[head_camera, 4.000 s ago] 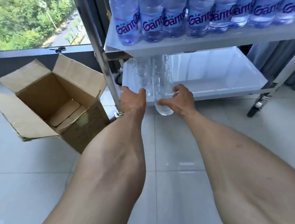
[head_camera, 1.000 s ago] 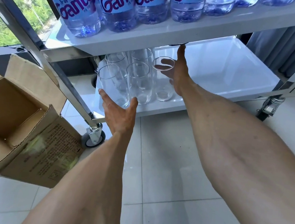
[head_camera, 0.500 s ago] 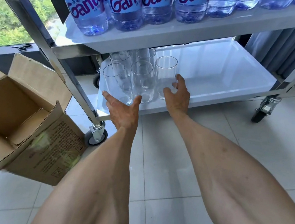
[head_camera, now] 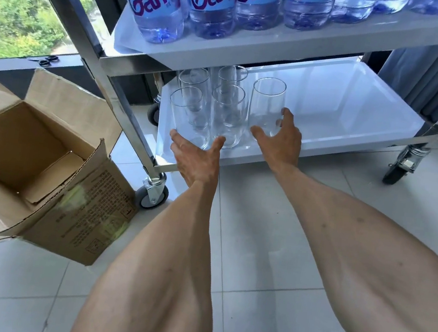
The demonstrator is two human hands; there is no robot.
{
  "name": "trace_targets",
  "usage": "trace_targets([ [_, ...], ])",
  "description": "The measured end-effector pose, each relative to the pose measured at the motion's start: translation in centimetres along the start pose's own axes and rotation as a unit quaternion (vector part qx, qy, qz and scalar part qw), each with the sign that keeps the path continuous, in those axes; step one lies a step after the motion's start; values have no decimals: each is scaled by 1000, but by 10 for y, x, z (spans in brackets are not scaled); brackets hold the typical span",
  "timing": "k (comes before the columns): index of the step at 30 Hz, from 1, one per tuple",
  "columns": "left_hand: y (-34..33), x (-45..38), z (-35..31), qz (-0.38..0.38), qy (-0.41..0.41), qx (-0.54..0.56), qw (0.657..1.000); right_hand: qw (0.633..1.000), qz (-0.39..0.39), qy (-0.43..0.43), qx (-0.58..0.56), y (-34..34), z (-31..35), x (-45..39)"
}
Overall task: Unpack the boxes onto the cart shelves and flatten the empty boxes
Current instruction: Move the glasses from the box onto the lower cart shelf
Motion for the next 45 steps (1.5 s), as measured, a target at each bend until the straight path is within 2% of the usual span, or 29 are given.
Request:
trace_targets([
  [4,-1,0,4,10,7,-9,1000,998,17,-7,62,-4,-4,5],
  [9,13,10,4,25,3,-43,999,990,-74,-17,122,5,6,36],
  [11,29,18,3,35,-6,-96,995,987,-68,-22,143,8,10,57],
  [13,51,24,2,63,3,-136,989,983,-6,-76,167,6,12,79],
  [15,75,31,3,96,33,-154,983,966,93,-155,182,1,14,104],
  [18,131,32,3,122,89,-182,972,931,229,-172,227,-6,54,149],
  [21,188,25,-1,149,119,-229,955,901,300,-194,245,-12,99,181],
  [26,283,6,-21,129,171,-262,941,869,364,-224,251,-35,191,209],
  [34,409,-40,-31,171,222,-311,908,817,447,-191,309,-88,329,257],
  [39,466,-94,-32,190,208,-330,901,798,464,-201,327,-139,384,280],
  [45,494,-167,-4,203,212,-340,894,773,493,-196,349,-194,403,305],
])
Point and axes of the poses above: each hand's wrist, its own x-axis away from the middle knuckle, its own y-axis out of the back of the hand, z = x × y, the point moved 6 cm from there along -x, towards the middle knuckle, and after that the axes turned 7 degrees about -x, right-handed, at the moved point
